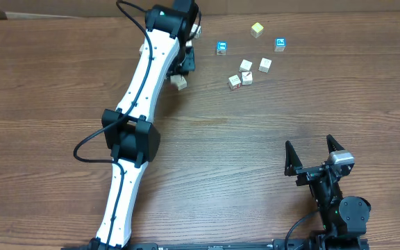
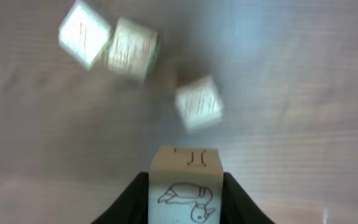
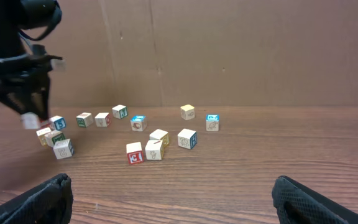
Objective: Form a tower
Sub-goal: 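Lift the held 'T' block and carry it toward the table center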
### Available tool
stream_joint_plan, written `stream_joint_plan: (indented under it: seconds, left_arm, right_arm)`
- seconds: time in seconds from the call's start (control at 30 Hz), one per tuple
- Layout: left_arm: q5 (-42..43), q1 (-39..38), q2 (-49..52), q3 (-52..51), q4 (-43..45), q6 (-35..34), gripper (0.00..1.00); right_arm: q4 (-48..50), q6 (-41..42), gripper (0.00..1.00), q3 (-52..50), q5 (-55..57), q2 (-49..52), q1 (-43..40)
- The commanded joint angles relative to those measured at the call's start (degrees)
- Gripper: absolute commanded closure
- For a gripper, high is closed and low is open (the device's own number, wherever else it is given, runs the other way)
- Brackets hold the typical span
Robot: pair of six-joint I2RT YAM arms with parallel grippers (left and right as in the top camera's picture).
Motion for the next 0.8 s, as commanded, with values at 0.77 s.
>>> stream_joint_plan:
  seconds: [0.77]
  left_arm:
    - [3.5, -13.3, -38.6, -34.4, -4.1, -6.3, 0.74]
  right_arm:
    - [0.2, -0.2, 0.00, -0.6, 0.1, -0.5, 0.3]
